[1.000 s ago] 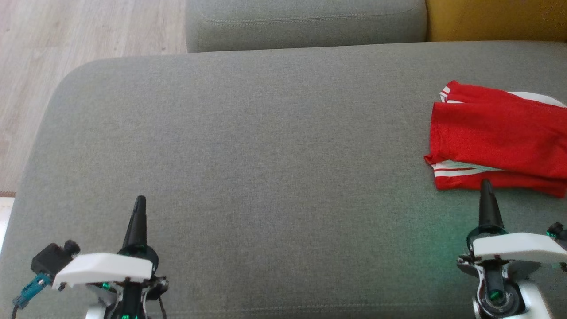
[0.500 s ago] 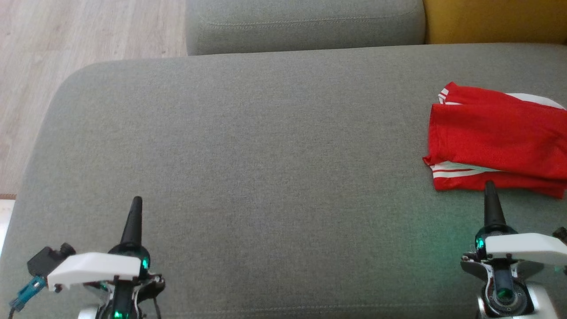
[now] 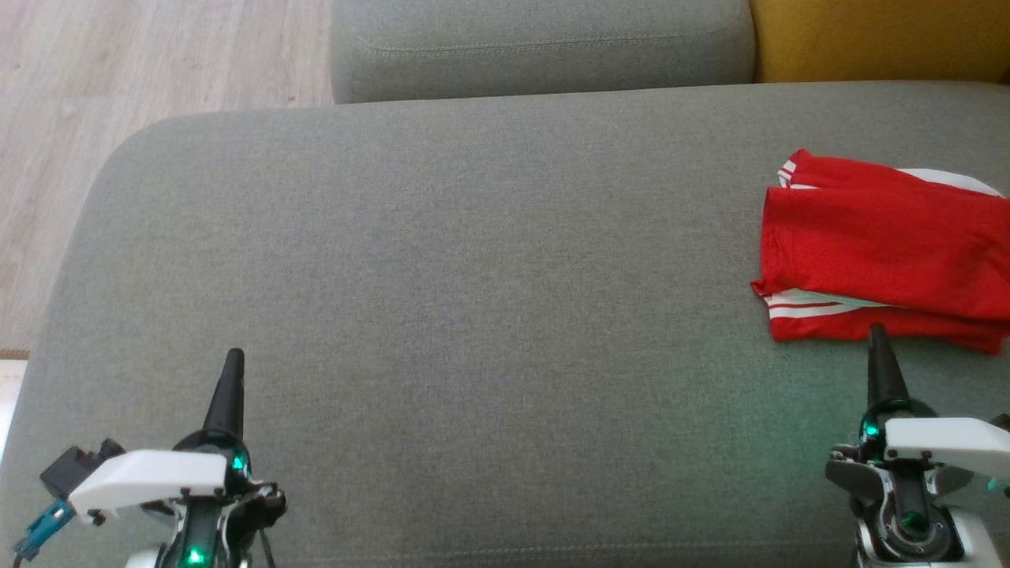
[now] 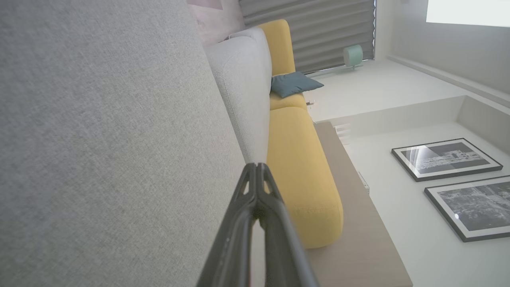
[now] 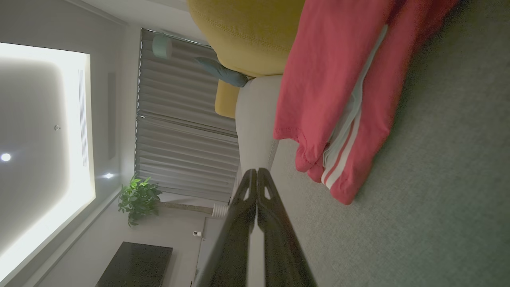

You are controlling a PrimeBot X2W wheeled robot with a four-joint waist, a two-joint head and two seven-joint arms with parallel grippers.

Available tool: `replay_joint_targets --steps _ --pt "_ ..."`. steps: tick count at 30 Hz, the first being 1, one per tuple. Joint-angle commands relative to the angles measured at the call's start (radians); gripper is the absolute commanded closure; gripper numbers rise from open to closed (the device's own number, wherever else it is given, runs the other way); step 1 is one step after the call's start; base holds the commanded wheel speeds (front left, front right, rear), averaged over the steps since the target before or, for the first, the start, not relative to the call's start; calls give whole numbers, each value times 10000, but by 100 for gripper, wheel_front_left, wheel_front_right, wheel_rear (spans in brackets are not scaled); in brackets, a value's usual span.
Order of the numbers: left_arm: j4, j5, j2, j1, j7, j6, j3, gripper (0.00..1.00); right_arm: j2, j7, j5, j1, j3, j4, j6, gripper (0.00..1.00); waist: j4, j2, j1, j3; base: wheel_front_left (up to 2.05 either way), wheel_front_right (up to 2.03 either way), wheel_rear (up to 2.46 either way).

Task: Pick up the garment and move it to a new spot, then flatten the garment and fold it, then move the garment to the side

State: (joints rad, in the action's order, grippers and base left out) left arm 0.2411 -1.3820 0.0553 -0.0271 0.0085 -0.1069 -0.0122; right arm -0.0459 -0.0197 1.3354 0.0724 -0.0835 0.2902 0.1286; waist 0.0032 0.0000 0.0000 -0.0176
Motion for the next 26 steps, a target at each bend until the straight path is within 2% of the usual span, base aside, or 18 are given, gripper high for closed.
replay_joint_targets --steps 1,26 --pt "-252 -247 185 -598 81 -105 413 100 -173 -122 285 352 101 -411 18 100 -1 0 0 7 0 0 0" --pt "26 -2547 193 -781 776 -238 922 100 -168 -799 2872 339 -133 -464 21 100 -31 0 0 144 0 0 0"
